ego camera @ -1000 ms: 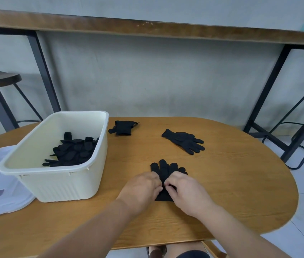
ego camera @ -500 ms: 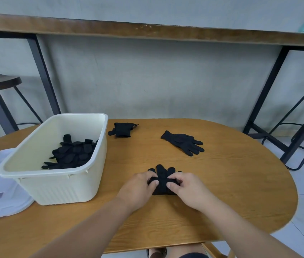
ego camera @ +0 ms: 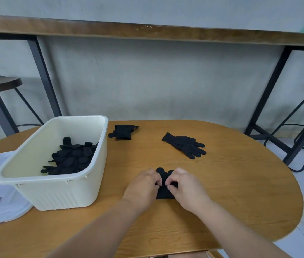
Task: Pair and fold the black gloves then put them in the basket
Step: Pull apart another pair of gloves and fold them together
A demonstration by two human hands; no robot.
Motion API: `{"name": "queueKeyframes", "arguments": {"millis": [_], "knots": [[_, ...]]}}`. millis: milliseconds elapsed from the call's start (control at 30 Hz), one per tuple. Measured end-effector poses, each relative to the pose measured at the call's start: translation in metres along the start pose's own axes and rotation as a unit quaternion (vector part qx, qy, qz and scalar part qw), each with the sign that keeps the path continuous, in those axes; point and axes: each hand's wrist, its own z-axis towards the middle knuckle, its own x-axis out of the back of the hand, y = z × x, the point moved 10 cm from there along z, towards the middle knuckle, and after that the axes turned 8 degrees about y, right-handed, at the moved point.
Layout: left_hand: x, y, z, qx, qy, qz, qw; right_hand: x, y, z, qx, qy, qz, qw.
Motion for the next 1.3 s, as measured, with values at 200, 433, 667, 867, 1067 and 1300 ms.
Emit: {"name": "queueKeyframes", "arguments": {"millis": [200,433,667,867,1067,1300], "knots": [[0.004,0.01,-0.017,-0.107,0.023,0.024,0.994,-0.002,-0.009,-0.016,0.096,-0.043,-0.046,0.993],[0.006,0.003,-0.021,-0.053,0.002,0.004,0.999,0.004,-0.013,-0.017,0.084,-0.053,-0.052,0.994],[-0.009,-0.03,-0.006,0.154,-0.082,-0.102,0.979,-0.009,0.017,0.004,-0.11,-0.093,0.154,0.978],[0.016,-0.004,0.007,-0.061,0.064,0.049,0.995,-0.001,0.022,0.02,-0.081,0.022,0.108,0.991],[0.002,0.003,-0.009,-0.168,0.067,0.094,0.979,-0.002,0.0,0.015,0.045,0.049,0.004,0.998],[-0.001,0.003,-0.014,-0.148,0.037,0.114,0.982,-0.008,-0.011,0.0,0.109,-0.028,-0.046,0.993]]}}
